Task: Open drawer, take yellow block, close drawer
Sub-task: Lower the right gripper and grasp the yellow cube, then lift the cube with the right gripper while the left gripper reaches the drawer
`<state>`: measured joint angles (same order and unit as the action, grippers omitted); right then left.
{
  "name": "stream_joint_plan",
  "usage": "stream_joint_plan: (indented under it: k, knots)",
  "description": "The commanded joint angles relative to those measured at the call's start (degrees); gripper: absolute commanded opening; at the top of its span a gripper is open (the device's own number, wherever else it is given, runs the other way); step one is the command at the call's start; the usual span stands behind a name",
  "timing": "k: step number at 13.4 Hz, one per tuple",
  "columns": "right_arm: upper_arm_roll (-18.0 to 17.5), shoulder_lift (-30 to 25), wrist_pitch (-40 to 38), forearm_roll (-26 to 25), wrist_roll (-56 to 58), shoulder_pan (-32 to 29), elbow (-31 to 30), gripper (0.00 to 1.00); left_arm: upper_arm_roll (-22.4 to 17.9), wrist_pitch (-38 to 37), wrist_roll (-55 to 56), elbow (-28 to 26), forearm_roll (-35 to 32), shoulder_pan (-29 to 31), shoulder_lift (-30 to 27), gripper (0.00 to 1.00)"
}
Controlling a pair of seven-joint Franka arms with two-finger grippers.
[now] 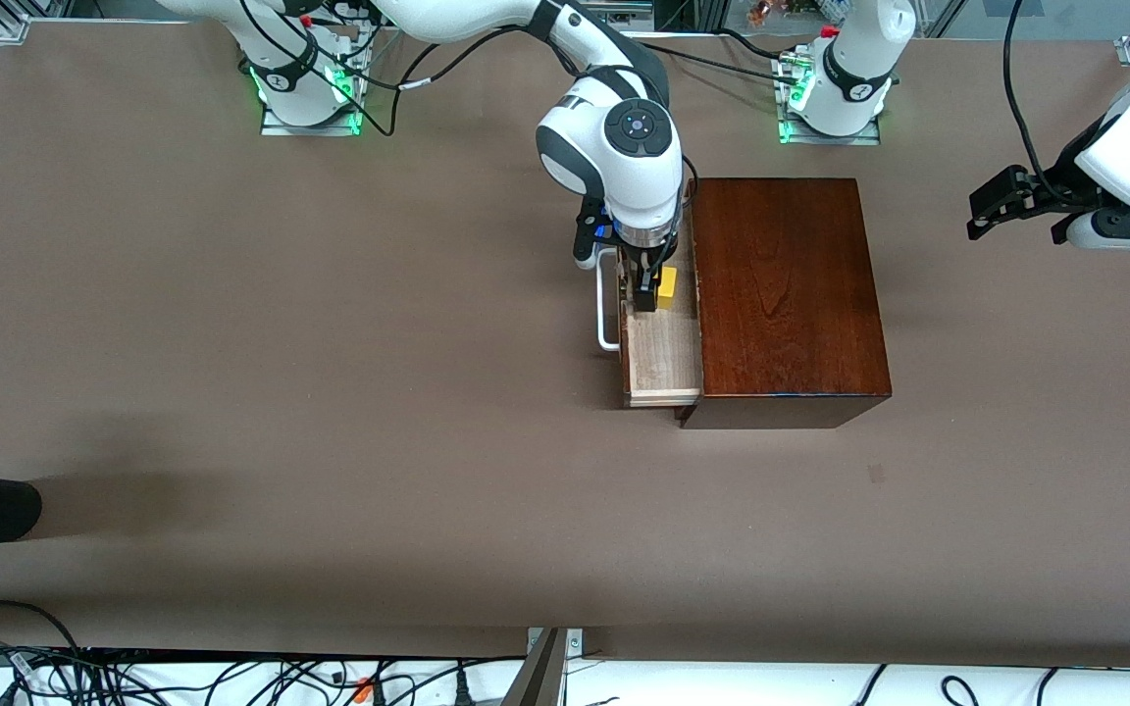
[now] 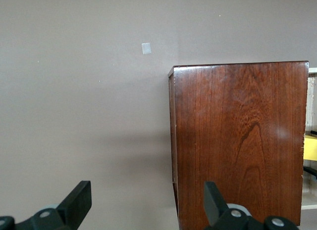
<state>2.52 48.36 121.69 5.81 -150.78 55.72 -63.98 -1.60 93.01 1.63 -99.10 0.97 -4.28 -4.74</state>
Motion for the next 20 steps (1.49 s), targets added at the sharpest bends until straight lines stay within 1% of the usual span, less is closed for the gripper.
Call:
stream_joint_plan:
  k: [1,3,4,8,9,10,11,14,15,16,18,20]
  knots:
    - [0.2,0.8,-0.3,-0.4,-0.3,0.4,2.0,0.23,-0.2,-1.6,-1.4,2.2,-1.1,-0.2,0.9,1.0]
    - [0.3,-0.2,-2.1,-0.3,0.0,0.4,2.0,0.2,-0.2,-1.6,-1.4,2.2,-1.1,-0.2,0.9,1.0]
    - [0.3,-0.5,-4.1,-0.2,0.4,0.2,2.1,0.2,-0.1,-1.6,-1.4,2.2,-1.1,-0.2,0.9,1.0]
    - [0.1,-5.6,-13.9,0.9,3.1,-1.6,4.7,0.2,-0.1,-1.7,-1.3,2.2,-1.2,-0.2,0.8,1.0]
    - [0.0,-7.5,-15.9,3.3,4.7,-2.8,4.7,0.2,-0.1,-1.7,-1.4,2.2,-1.2,-0.2,0.9,1.0]
    - [0.0,-9.3,-18.3,5.6,7.2,-3.9,4.7,0.2,-0.1,-1.7,-1.3,2.2,-1.1,-0.2,0.9,1.0]
    - [0.0,-10.9,-20.8,6.3,10.3,-5.2,4.7,0.2,-0.1,-1.7,-1.3,2.2,-1.1,-0.2,0.9,1.0]
    - [0.8,-16.0,-28.8,6.8,26.8,-8.7,2.6,0.2,0.2,-1.7,-2.2,2.3,-1.2,-0.5,0.9,1.0]
    - [1.9,-17.7,-30.4,6.9,32.7,-10.1,1.2,0.2,0.3,-1.8,-3.2,2.3,-1.2,-0.7,1.0,1.0]
    - [3.5,-19.9,-31.2,6.9,39.9,-11.1,-1.5,0.2,0.2,-1.8,-3.8,2.3,-1.2,-1.0,1.1,1.0]
    - [9.0,-24.5,-31.9,6.9,54.8,-11.2,-8.0,0.2,0.5,-4.6,-4.5,2.4,-0.6,-1.3,1.1,1.0]
    - [14.9,-28.3,-32.0,6.9,68.5,-11.2,-14.3,0.2,3.5,-7.0,-5.8,2.3,-0.5,-1.4,1.2,1.0]
